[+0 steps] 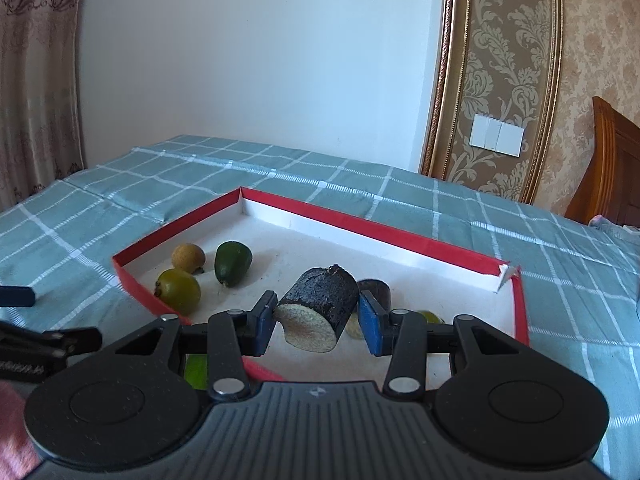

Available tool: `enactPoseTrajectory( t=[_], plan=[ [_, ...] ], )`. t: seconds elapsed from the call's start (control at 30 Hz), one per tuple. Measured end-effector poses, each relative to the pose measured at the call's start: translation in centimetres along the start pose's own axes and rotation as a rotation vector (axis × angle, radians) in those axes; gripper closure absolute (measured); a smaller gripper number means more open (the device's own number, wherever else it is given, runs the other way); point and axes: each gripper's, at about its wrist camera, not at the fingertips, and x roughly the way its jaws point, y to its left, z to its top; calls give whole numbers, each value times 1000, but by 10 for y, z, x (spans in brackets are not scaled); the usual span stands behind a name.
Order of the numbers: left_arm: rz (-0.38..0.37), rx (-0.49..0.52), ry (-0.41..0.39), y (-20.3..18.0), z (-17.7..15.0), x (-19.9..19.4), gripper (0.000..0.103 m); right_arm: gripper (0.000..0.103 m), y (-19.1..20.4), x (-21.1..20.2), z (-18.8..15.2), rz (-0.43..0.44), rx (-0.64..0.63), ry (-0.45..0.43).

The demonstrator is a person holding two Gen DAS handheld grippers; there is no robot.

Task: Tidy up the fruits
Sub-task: 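Lift the yam piece into the tray and open the right gripper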

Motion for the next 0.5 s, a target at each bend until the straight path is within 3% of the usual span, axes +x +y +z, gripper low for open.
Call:
enactPoseTrajectory(
  t=[0.5],
  plan=[
    [0, 0, 0, 0, 0, 0, 0, 60, 5, 39, -4, -5, -31, 89]
  ],
)
